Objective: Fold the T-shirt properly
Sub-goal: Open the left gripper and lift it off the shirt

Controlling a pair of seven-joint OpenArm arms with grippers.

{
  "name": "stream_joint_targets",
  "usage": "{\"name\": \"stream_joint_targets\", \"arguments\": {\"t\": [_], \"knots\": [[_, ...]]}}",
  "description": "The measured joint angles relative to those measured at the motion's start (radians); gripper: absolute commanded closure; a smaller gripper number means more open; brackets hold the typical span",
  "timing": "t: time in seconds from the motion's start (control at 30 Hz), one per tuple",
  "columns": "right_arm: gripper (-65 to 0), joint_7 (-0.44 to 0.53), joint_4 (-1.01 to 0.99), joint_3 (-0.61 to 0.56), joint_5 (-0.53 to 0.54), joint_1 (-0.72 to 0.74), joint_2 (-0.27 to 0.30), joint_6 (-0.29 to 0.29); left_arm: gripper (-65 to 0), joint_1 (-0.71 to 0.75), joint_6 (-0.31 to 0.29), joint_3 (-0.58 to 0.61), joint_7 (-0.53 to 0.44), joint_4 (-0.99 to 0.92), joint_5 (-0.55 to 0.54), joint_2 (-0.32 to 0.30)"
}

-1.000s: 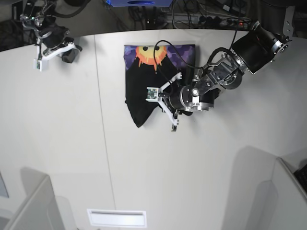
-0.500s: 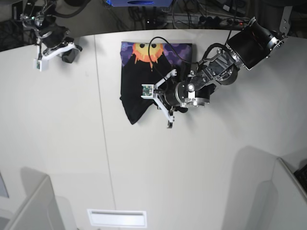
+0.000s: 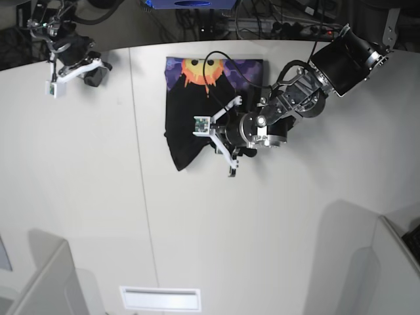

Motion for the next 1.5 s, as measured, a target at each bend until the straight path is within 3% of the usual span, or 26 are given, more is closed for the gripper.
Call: {"name": "stream_joint_targets", "arguments": {"t": [0.07, 0.17, 0.5, 0.67, 0.9, 0.93, 1.0, 1.1, 1.37, 1.5], "knots": [[0.0, 0.0, 0.0, 0.0, 0.0, 0.002, 0.002, 0.0, -30.6, -0.019, -0.005, 0.001, 0.001, 0.0, -0.001, 0.0], [0.0, 0.0, 0.0, -0.002, 0.0, 0.003, 0.002, 0.0, -36.4, -0.048, -0.009, 0.002, 0.006, -0.002, -0.008, 0.0], [0.0, 0.0, 0.0, -0.01, 0.0, 0.007, 0.002, 0.0, -37.7, -0.109, -0.025, -0.028, 0.02, 0.113, -0.008, 0.006], [0.0, -0.001, 0.0, -0.01, 0.0, 0.008, 0.003, 0.0, -37.5, -0.097, -0.027, -0.188, 0.024, 0.153, -0.006, 0.054], [0.0, 0.002, 0.005, -0.012, -0.001, 0.005, 0.026, 0.0, -36.2, 0.055, -0.025, -0.544, 0.035, 0.333, 0.0, 0.09], [0.0, 0.013, 0.014, -0.015, -0.002, 0.0, 0.039, 0.0, -34.2, 0.08, -0.024, -0.577, 0.03, 0.364, -0.001, 0.092], [0.0, 0.058, 0.052, -0.012, -0.007, -0.006, 0.047, -0.001, -24.0, 0.13, -0.026, -0.639, 0.026, 0.41, -0.007, 0.092], [0.0, 0.077, 0.098, -0.012, 0.002, -0.035, 0.059, 0.001, 0.0, 0.219, -0.027, -0.741, 0.019, 0.438, -0.007, 0.09], [0.0, 0.085, 0.106, -0.016, 0.0, -0.089, 0.134, 0.009, 0.0, 0.389, -0.025, -0.991, 0.024, 0.44, 0.0, 0.091], [0.0, 0.097, 0.109, -0.006, -0.002, -0.112, 0.18, 0.12, 0.0, 0.463, -0.024, -1.078, 0.023, 0.441, -0.004, 0.09]]}}
